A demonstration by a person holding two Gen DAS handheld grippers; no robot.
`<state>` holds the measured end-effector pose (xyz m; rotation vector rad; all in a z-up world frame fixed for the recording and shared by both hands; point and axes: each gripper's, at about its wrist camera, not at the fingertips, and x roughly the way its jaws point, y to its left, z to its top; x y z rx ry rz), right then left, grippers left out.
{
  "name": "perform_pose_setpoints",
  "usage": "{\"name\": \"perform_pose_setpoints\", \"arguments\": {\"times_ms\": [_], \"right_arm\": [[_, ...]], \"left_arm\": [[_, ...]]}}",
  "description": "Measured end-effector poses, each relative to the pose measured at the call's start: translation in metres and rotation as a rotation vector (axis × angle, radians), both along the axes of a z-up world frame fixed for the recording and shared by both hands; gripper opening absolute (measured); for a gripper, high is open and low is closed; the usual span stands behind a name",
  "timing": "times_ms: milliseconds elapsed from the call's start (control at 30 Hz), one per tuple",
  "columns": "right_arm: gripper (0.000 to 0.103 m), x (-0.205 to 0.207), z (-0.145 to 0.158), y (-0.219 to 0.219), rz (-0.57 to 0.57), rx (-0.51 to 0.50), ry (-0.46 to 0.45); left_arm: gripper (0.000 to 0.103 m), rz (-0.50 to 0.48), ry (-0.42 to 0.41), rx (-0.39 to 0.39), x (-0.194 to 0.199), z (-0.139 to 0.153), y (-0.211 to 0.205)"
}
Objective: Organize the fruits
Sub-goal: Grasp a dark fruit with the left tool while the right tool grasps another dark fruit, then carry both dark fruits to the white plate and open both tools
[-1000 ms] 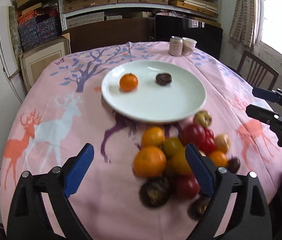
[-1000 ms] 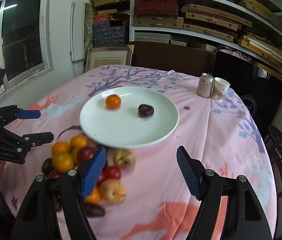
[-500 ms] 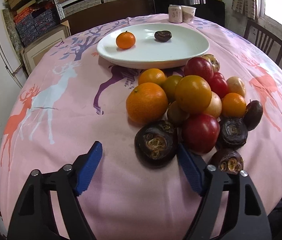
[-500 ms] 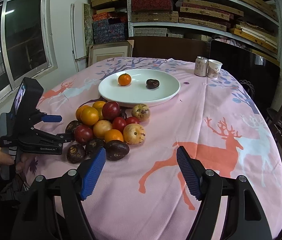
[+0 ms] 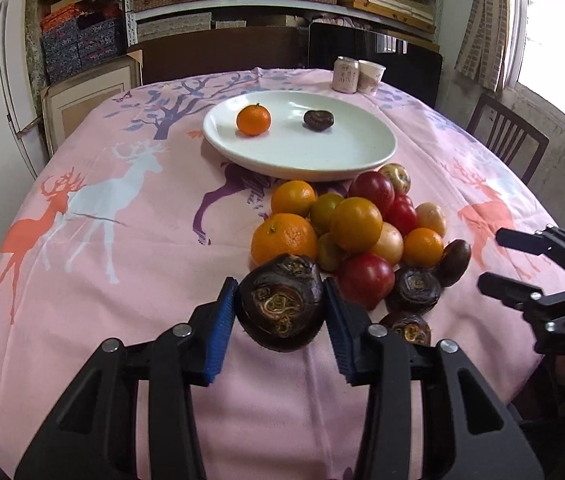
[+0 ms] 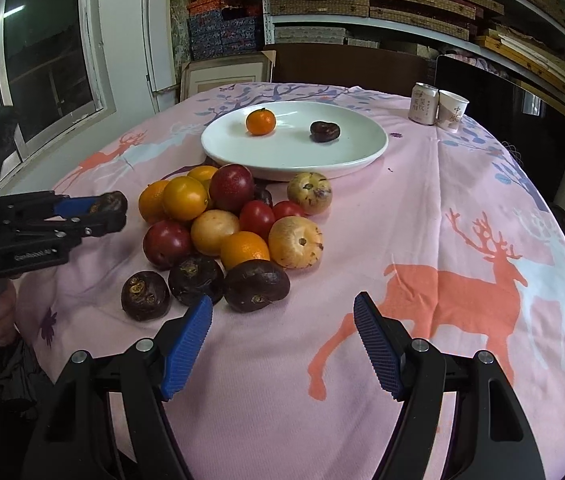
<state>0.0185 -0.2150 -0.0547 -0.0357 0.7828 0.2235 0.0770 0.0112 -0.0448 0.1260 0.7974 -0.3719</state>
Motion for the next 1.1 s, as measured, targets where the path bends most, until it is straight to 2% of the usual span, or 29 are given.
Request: {"name": "perform_pose_setpoints", "arguments": {"times_ms": [200, 300, 367, 733, 967, 1100], "right_arm": [[0.072, 0.024, -0.011, 0.012, -0.001, 0.018, 0.037], [0.067, 0.031, -0.016, 0.011, -0.009, 0.038, 0.068], [0.042, 0.034, -0.018, 0.008, 0.005, 0.073, 0.092], [0.042, 0.016, -0.009, 0.001, 0.014, 0.109, 0.047], [0.042, 0.002, 0.012, -0.018, -0.016, 0.108, -0.017], [0.042, 0.011, 0.032, -0.035, -0.043, 0.100, -0.060]], "left_arm": [[0.042, -0.008, -0.001, -0.003, -0.007, 0.007, 0.001], [0.042, -0.007, -0.001, -0.002, -0.008, 0.005, 0.001], [0.042, -0.006, 0.001, -0.002, -0.008, 0.004, 0.001], [0.042, 0.002, 0.002, -0.010, -0.007, 0.002, 0.003], [0.042, 0.002, -0.024, -0.031, -0.012, 0.012, 0.003], [0.042, -0.015, -0.048, -0.026, -0.007, 0.024, -0.004]]}}
